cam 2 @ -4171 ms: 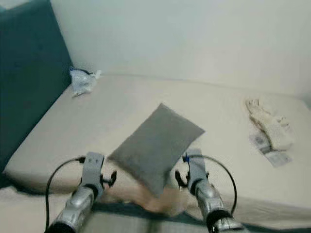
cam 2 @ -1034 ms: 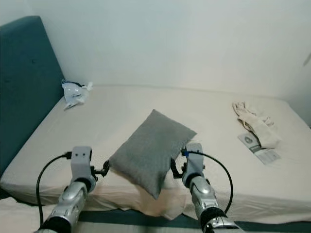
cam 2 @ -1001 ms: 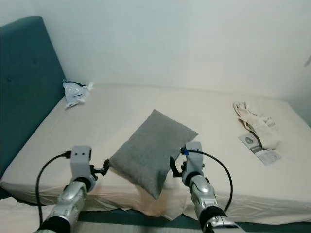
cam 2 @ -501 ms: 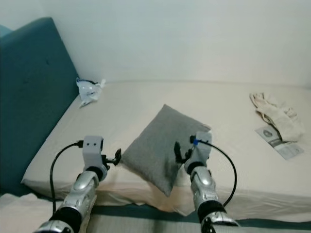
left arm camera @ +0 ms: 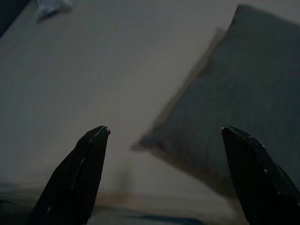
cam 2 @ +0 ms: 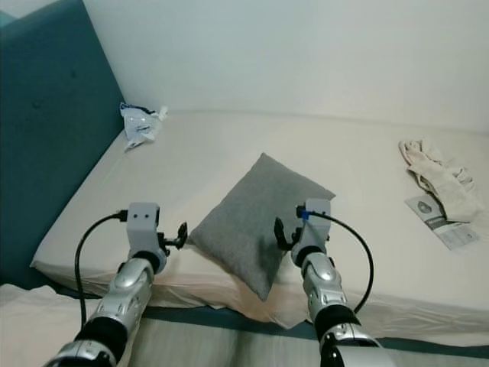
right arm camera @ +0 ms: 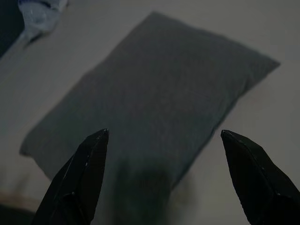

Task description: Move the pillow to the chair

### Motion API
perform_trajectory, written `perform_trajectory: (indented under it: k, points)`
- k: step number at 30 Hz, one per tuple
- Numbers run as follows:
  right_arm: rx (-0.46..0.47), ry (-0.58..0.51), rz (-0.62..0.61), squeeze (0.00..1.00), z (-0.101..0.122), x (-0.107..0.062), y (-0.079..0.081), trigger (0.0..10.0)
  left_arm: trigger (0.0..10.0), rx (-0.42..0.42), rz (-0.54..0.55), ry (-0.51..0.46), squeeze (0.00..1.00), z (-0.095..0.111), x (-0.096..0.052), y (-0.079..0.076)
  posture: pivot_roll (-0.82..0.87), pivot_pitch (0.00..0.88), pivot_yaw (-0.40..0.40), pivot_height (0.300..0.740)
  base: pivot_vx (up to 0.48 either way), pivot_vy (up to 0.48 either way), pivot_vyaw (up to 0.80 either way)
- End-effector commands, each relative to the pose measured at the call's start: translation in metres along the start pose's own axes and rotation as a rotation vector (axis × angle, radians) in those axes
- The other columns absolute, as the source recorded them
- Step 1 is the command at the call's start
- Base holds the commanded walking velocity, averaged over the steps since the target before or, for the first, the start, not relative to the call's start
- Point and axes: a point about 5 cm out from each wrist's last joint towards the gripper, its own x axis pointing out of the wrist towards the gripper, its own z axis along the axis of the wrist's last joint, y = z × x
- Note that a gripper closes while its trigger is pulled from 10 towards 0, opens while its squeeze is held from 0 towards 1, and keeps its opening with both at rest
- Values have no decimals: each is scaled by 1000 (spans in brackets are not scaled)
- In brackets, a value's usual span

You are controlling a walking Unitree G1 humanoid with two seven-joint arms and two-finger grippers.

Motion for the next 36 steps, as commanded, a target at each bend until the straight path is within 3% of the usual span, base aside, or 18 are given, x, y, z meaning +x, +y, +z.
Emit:
perform_trajectory:
  k: [1,7,12,15,22,26,36]
  points:
    - [3,21,7,0,-7,-3,1,10000,10000,21,-19,43,0,-11,-6,-2,60,181,1,740,0,0,0]
    - [12,15,9,0,-9,-5,2,10000,10000,9,2,62,0,-15,-8,0,49,157,11,740,0,0,0]
    - [17,49,4,0,-22,-10,8,10000,10000,53,0,128,0,-33,-19,8,24,90,46,740,0,0,0]
    - [6,55,6,0,-25,-11,11,10000,10000,111,-19,129,0,-34,-20,10,15,80,45,740,0,0,0]
    - [-5,42,47,0,-25,-12,16,10000,10000,112,33,112,0,-29,-14,7,17,37,6,740,0,0,0]
    - [-35,39,58,0,-22,-10,15,10000,10000,188,-14,95,0,-27,-13,-1,16,38,-9,740,0,0,0]
    - [-38,44,65,0,-21,-8,15,10000,10000,162,-1,88,0,-27,-13,-2,16,25,-12,740,0,0,0]
